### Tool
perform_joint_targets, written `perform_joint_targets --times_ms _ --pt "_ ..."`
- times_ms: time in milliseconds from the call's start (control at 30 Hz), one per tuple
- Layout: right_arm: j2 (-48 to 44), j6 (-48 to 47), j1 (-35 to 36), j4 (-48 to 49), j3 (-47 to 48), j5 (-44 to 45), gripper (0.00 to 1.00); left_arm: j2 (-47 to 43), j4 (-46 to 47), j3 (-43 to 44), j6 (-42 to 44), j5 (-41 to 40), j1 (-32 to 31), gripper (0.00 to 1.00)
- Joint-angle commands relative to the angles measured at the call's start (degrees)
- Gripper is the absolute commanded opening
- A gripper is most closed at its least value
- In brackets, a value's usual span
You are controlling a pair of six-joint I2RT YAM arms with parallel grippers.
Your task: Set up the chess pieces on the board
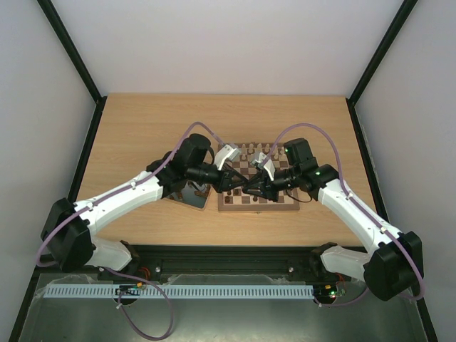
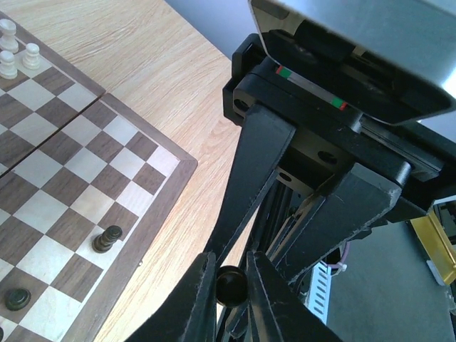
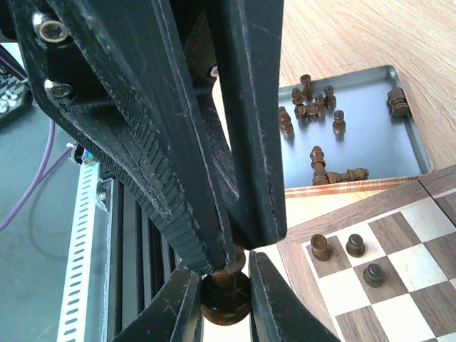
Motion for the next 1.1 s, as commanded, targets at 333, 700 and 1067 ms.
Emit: perform_joint_targets --times_ms 333,700,1067 --pt "-0.88 1.42 -0.52 1.43 -0.66 -0.31 0.14 2.27 -1.69 0.31 1.14 1.92 -0.13 0.11" --pt "-2.59 1.76 -4.49 -0.93 -0.67 1.4 0.51 5.4 -5.09 4.66 2.6 -9.32 0.22 0.05" --pt "-3.33 14.92 -24.91 6.35 -1.02 1.88 0.59 12.83 -7.25 8.84 9.87 -26.26 -2.73 0.05"
